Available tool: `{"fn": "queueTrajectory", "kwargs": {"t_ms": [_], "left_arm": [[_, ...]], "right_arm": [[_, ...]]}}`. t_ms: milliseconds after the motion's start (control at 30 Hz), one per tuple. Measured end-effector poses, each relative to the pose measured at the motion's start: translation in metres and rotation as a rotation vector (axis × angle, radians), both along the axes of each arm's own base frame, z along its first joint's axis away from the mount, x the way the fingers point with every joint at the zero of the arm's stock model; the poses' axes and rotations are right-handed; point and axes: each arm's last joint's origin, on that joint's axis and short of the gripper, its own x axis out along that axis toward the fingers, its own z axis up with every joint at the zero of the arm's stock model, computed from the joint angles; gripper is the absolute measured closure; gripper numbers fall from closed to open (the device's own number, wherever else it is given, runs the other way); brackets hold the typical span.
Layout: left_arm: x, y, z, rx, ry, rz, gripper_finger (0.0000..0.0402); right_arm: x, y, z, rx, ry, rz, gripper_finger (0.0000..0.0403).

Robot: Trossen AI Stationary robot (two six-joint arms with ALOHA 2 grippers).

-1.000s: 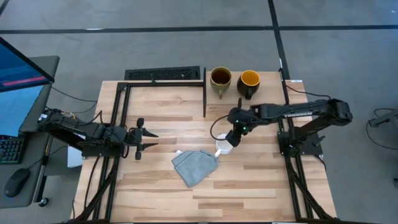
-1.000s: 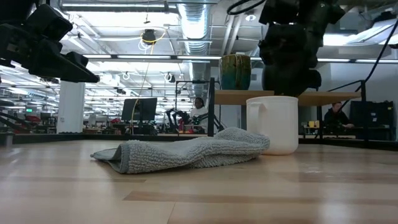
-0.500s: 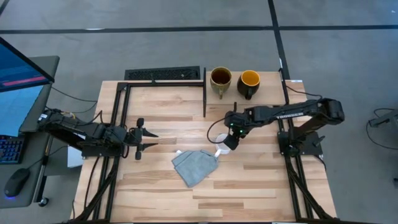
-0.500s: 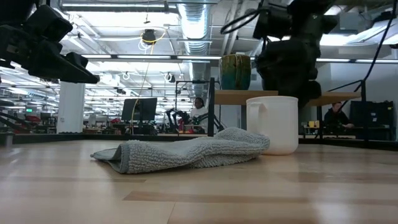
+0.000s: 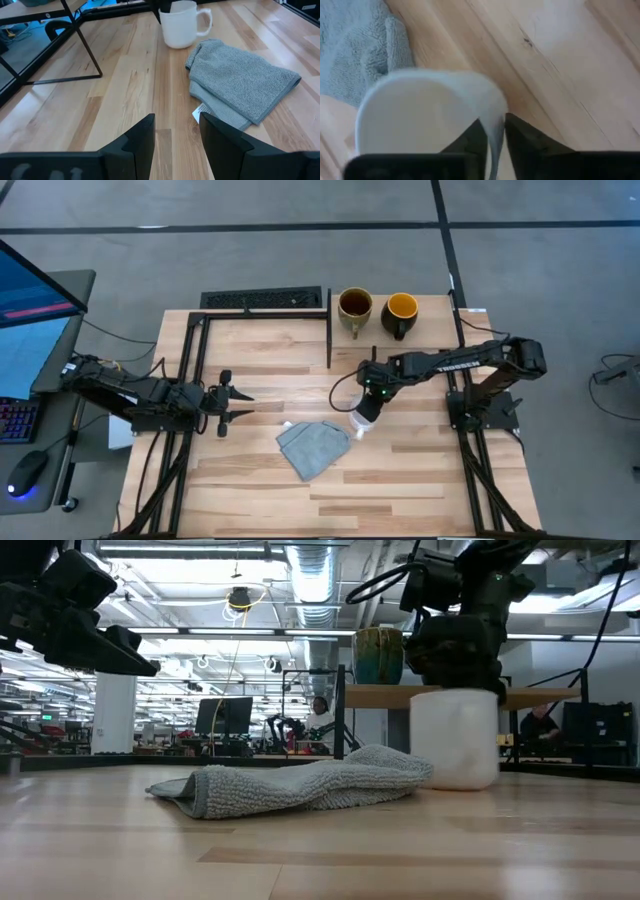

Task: Stack small to large cups/mugs on shelf
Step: Put the white mug on the shelf

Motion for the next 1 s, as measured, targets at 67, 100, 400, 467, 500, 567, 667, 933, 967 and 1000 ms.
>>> {"fn": "queueTrajectory", "kwargs": {"t_ms": [67, 100, 400, 467, 500, 567, 667, 933, 967, 1000], "left_arm": [[0.0, 0.0, 0.0, 0.0, 0.0, 0.0, 0.0255], [0.0, 0.0, 0.0, 0.0, 0.0, 0.0, 0.0255], [0.0, 0.0, 0.0, 0.0, 0.0, 0.0, 0.0255], [0.0, 0.0, 0.0, 0.0, 0.0, 0.0, 0.0255], [0.0, 0.0, 0.0, 0.0, 0.0, 0.0, 0.0255], [0.0, 0.0, 0.0, 0.0, 0.0, 0.0, 0.0255], [0.0, 0.0, 0.0, 0.0, 0.0, 0.0, 0.0255], [0.0, 0.0, 0.0, 0.0, 0.0, 0.0, 0.0255], [0.0, 0.0, 0.0, 0.0, 0.0, 0.0, 0.0255], [0.0, 0.0, 0.0, 0.0, 0.0, 0.0, 0.0255]], "right_arm": [[0.0, -0.0002, 0.0, -0.01, -0.001, 0.005, 0.0351], [0.0003, -0.0005, 0.0001, -0.02, -0.004, 0.008, 0.0365], [0.0006, -0.0013, 0.0001, -0.07, -0.005, 0.013, 0.0383], [0.0006, -0.0013, 0.0001, -0.074, -0.006, 0.023, 0.0389], [0.0006, -0.0013, 0.0001, -0.076, -0.007, 0.029, 0.0389], [0.0006, -0.0013, 0.0001, -0.076, -0.007, 0.029, 0.0388], [0.0002, -0.0013, 0.0001, -0.077, -0.003, 0.031, 0.0388], [-0.0002, -0.0013, -0.0001, -0.078, 0.001, 0.037, 0.0389], [-0.0002, -0.0012, -0.0001, -0.078, 0.001, 0.037, 0.0389], [-0.0002, -0.0012, -0.0001, -0.078, 0.001, 0.037, 0.0389]]}}
